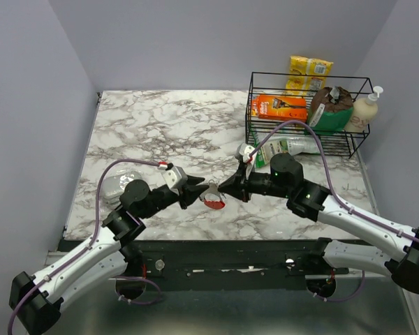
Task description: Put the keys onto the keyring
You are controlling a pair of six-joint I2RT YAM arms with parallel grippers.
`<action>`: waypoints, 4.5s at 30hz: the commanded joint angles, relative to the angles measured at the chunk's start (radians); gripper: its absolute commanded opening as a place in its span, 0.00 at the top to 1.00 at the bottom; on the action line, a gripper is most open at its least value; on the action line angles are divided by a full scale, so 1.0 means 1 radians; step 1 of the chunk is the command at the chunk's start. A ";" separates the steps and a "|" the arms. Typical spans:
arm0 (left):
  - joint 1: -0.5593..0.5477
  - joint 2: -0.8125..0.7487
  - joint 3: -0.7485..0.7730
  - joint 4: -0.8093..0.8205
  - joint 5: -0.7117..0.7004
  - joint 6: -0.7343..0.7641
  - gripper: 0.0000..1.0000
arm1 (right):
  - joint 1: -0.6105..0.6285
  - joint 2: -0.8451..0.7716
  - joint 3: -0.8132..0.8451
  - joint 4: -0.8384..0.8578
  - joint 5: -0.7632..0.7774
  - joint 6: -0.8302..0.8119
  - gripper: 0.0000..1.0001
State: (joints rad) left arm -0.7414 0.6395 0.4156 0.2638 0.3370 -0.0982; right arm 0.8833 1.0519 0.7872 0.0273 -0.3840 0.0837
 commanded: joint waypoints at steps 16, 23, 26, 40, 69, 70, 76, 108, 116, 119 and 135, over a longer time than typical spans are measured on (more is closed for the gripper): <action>0.004 0.075 0.273 -0.234 -0.024 -0.181 0.18 | -0.001 -0.067 0.046 -0.012 0.169 -0.110 1.00; 0.004 0.247 0.518 -0.480 -0.070 -0.293 0.16 | -0.001 -0.070 0.066 -0.009 0.278 -0.131 1.00; 0.005 0.293 0.577 -0.515 -0.017 -0.324 0.19 | 0.000 -0.072 0.061 -0.007 0.301 -0.140 0.99; 0.007 0.419 0.646 -0.552 0.102 -0.203 0.40 | 0.000 -0.085 0.024 0.007 0.110 -0.171 1.00; 0.005 0.246 0.439 -0.423 0.430 0.391 0.55 | -0.001 -0.090 0.061 -0.129 -0.159 -0.210 1.00; 0.004 0.253 0.439 -0.423 0.438 0.397 0.58 | 0.000 -0.090 0.063 -0.129 -0.161 -0.211 1.00; 0.002 0.278 0.442 -0.442 0.454 0.405 0.61 | -0.001 -0.090 0.060 -0.129 -0.159 -0.213 1.00; -0.010 0.141 0.325 -0.410 0.427 0.566 1.00 | 0.000 -0.305 -0.082 0.022 0.093 -0.142 0.00; -0.010 0.066 0.281 -0.353 0.435 0.591 1.00 | 0.000 -0.282 -0.071 0.023 -0.087 -0.179 0.26; -0.012 0.058 0.276 -0.347 0.436 0.583 1.00 | -0.001 -0.247 -0.059 0.019 -0.160 -0.182 0.35; -0.010 0.048 0.285 -0.333 0.458 0.575 1.00 | -0.001 -0.171 -0.057 0.006 -0.204 -0.208 0.52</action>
State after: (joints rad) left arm -0.7483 0.7055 0.6868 -0.1123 0.7609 0.4675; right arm 0.8780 0.8722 0.7147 0.0334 -0.5739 -0.1040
